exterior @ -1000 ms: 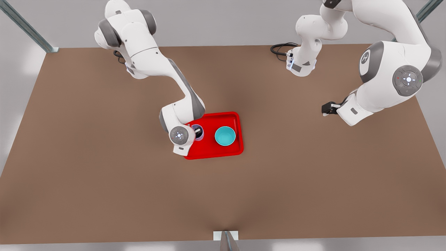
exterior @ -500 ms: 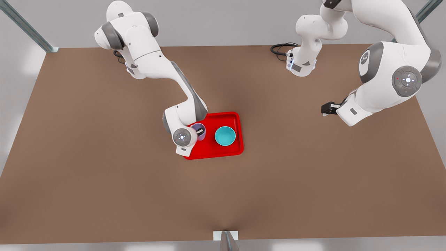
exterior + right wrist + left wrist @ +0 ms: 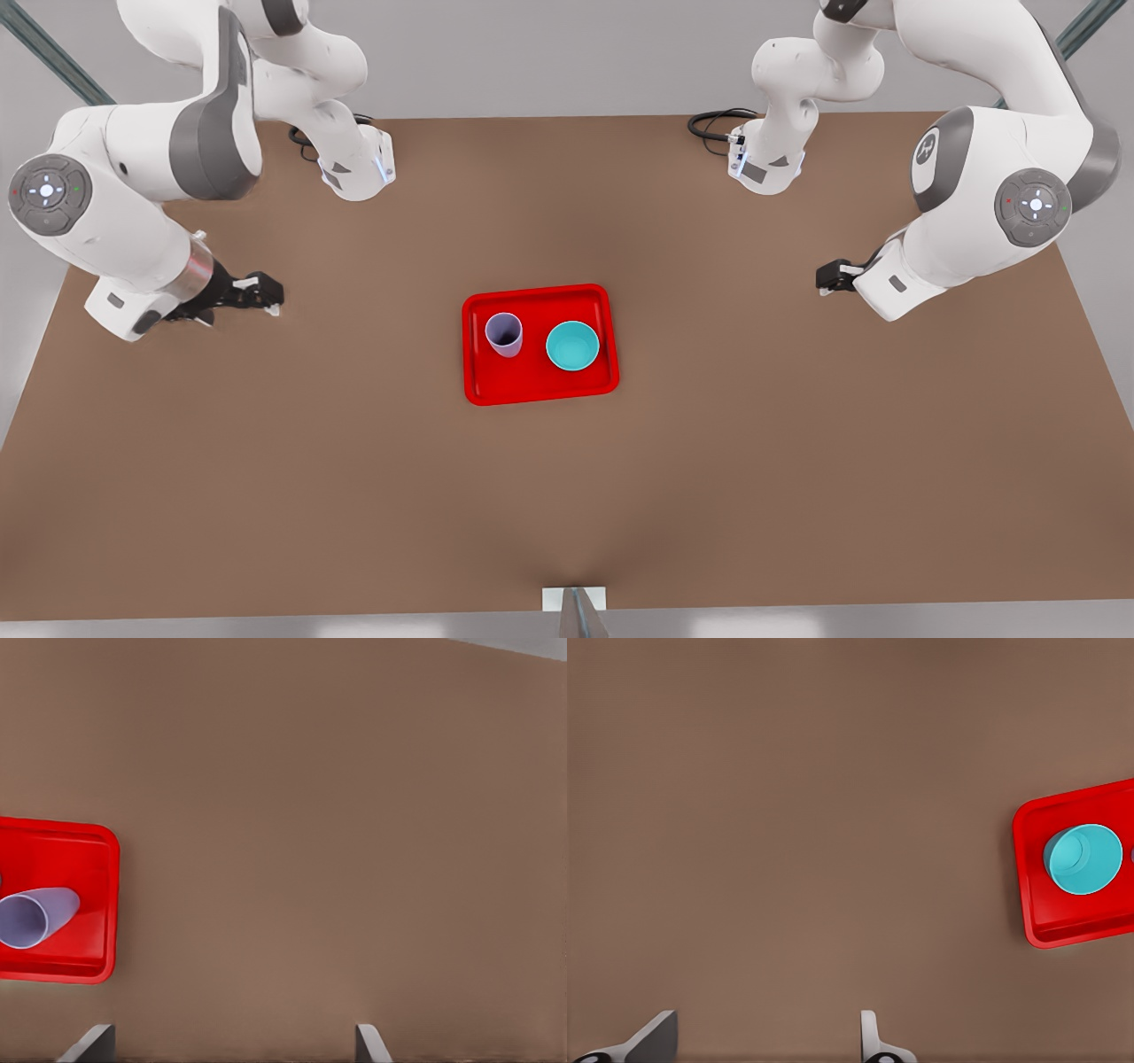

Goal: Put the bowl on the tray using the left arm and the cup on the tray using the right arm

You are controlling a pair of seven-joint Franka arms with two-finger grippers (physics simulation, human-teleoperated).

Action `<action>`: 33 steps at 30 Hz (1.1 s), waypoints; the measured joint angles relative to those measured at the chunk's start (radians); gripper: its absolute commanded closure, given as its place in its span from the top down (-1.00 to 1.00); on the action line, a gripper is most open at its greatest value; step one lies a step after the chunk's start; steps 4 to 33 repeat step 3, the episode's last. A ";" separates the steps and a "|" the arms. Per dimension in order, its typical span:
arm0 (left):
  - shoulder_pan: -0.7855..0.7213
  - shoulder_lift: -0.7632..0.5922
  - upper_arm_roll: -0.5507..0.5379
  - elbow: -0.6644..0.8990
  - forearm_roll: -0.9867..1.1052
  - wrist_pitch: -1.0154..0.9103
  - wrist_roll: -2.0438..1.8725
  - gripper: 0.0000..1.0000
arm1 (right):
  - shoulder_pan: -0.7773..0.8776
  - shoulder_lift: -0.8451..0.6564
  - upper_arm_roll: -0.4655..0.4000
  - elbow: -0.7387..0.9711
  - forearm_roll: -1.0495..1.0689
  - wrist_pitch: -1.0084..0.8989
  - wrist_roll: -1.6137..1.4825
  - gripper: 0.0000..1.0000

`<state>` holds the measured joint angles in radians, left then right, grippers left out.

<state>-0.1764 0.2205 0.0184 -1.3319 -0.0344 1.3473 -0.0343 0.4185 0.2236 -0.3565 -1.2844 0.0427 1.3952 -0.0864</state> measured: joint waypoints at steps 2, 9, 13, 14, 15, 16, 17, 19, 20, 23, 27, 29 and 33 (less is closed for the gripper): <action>0.000 0.000 0.000 0.000 0.000 0.000 0.000 1.00 | -0.009 -0.009 0.008 -0.004 -0.014 -0.029 0.000 1.00; 0.000 0.000 0.000 0.000 -0.001 0.000 0.000 1.00 | -0.009 -0.011 0.009 -0.005 -0.018 -0.040 0.000 1.00; 0.000 0.000 0.000 0.000 -0.001 0.000 0.000 1.00 | -0.009 -0.011 0.009 -0.005 -0.018 -0.040 0.000 1.00; 0.000 0.000 0.000 0.000 -0.001 0.000 0.000 1.00 | -0.009 -0.011 0.009 -0.005 -0.018 -0.040 0.000 1.00; 0.000 0.000 0.000 0.000 -0.001 0.000 0.000 1.00 | -0.009 -0.011 0.009 -0.005 -0.018 -0.040 0.000 1.00; 0.000 0.000 0.000 0.000 -0.001 0.000 0.000 1.00 | -0.009 -0.011 0.009 -0.005 -0.018 -0.040 0.000 1.00; 0.000 0.000 0.000 0.000 -0.001 0.000 0.000 1.00 | -0.009 -0.011 0.009 -0.005 -0.018 -0.040 0.000 1.00; 0.000 0.000 0.000 0.000 -0.001 0.000 0.000 1.00 | -0.009 -0.011 0.009 -0.005 -0.018 -0.040 0.000 1.00; 0.000 0.000 0.000 0.000 -0.001 0.000 0.000 1.00 | -0.009 -0.011 0.009 -0.005 -0.018 -0.040 0.000 1.00; 0.000 0.000 0.000 0.000 -0.001 0.000 0.000 1.00 | -0.009 -0.011 0.009 -0.005 -0.018 -0.040 0.000 1.00; 0.000 0.000 0.000 0.000 -0.001 0.000 0.000 1.00 | -0.009 -0.011 0.009 -0.005 -0.018 -0.040 0.000 1.00; 0.000 0.000 0.000 0.000 -0.001 0.000 0.000 1.00 | -0.009 -0.011 0.009 -0.005 -0.018 -0.040 0.000 1.00; 0.000 0.000 0.000 0.000 -0.001 0.000 0.000 1.00 | -0.009 -0.011 0.009 -0.005 -0.018 -0.040 0.000 1.00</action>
